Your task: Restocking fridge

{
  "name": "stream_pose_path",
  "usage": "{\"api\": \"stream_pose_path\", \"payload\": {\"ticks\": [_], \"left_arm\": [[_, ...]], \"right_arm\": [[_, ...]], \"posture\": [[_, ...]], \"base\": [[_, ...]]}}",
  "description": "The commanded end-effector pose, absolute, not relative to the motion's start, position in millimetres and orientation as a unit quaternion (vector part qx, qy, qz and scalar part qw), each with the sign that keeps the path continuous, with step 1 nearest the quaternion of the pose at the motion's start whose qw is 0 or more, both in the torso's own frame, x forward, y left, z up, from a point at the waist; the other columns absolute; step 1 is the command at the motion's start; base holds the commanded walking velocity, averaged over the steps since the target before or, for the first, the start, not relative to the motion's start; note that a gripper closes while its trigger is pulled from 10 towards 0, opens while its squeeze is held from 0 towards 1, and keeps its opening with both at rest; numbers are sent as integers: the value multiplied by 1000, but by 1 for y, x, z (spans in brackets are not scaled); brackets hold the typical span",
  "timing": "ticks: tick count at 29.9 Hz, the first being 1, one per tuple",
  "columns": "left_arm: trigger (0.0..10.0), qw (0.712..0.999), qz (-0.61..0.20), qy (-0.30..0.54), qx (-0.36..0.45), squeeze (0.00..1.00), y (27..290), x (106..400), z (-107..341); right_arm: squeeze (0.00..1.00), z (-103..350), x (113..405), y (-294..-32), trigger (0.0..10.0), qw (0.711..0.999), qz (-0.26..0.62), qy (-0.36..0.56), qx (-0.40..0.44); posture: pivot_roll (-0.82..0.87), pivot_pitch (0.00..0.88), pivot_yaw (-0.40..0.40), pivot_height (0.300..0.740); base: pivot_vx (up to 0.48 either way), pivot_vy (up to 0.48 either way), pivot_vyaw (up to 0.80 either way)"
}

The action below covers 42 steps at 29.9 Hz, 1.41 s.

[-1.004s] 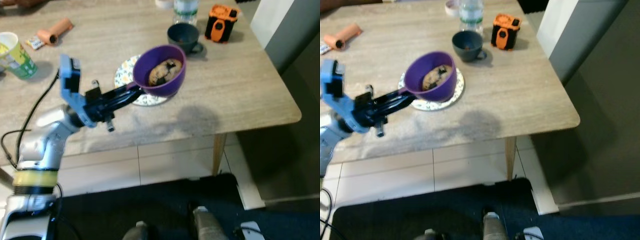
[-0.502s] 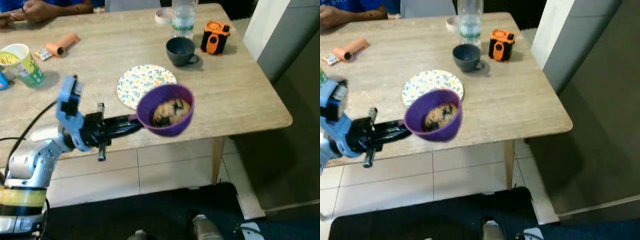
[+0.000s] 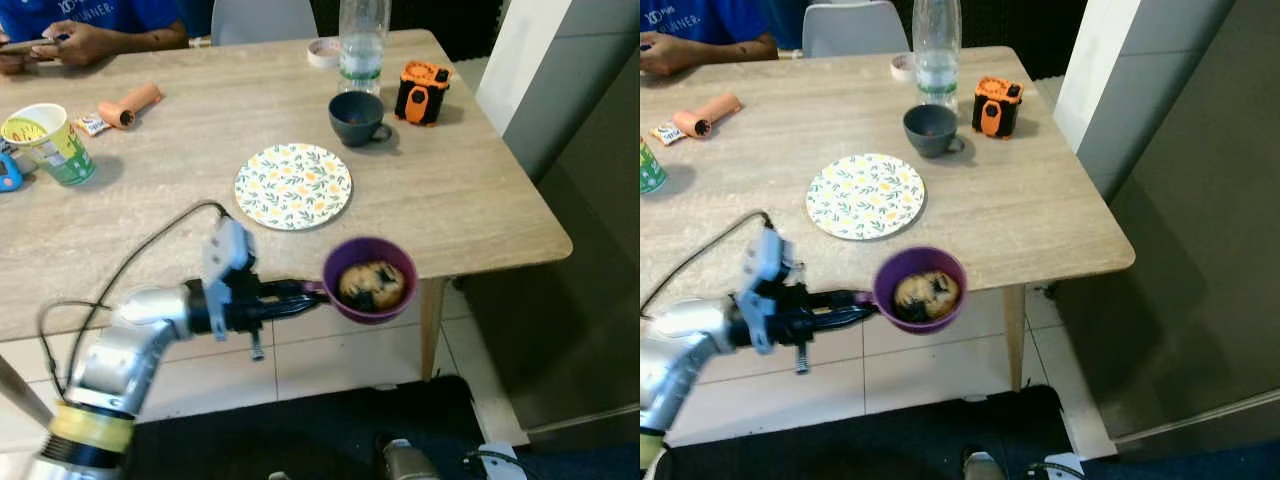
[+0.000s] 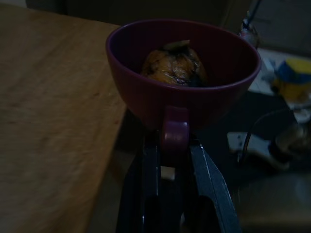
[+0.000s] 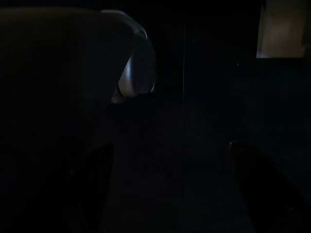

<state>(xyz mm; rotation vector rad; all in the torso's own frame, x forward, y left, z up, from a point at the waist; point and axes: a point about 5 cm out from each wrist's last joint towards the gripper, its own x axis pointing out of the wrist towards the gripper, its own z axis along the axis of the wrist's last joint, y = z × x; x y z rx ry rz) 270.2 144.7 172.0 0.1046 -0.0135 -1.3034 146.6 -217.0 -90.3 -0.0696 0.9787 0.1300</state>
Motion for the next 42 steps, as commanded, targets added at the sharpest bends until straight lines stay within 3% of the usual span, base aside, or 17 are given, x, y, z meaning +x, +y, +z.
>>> {"api": "stream_pose_path", "payload": {"ticks": [1, 4, 8, 12, 42], "left_arm": [[10000, 797, -602, -17, 39, 0, 127, 263, 162], [10000, 800, -599, -16, 33, 0, 122, 262, 157], [10000, 816, -578, -5, 9, 0, 91, 248, 126], [10000, 831, -556, -7, 19, 0, 85, 248, 120], [10000, 855, -518, 8, 23, 0, 88, 244, 106]], "right_arm": [[0, -96, 136, -212, 10000, 870, 67, 488, -27], [0, -96, 136, -212, 10000, 870, 67, 488, -27], [0, -96, 136, -213, 10000, 869, 64, 489, -29], [0, -95, 136, -216, 10000, 870, 59, 489, -31], [0, -95, 136, -218, 10000, 870, 48, 490, -34]], "posture": [[-62, 180, 25, 740], [-62, 180, 25, 740], [-66, 172, 20, 740], [-65, 168, 21, 740], [-51, 171, 27, 740]], "base": [[0, 0, 0], [0, 0, 0], [0, 0, 0], [0, 0, 0], [-33, 0, 0]]}}
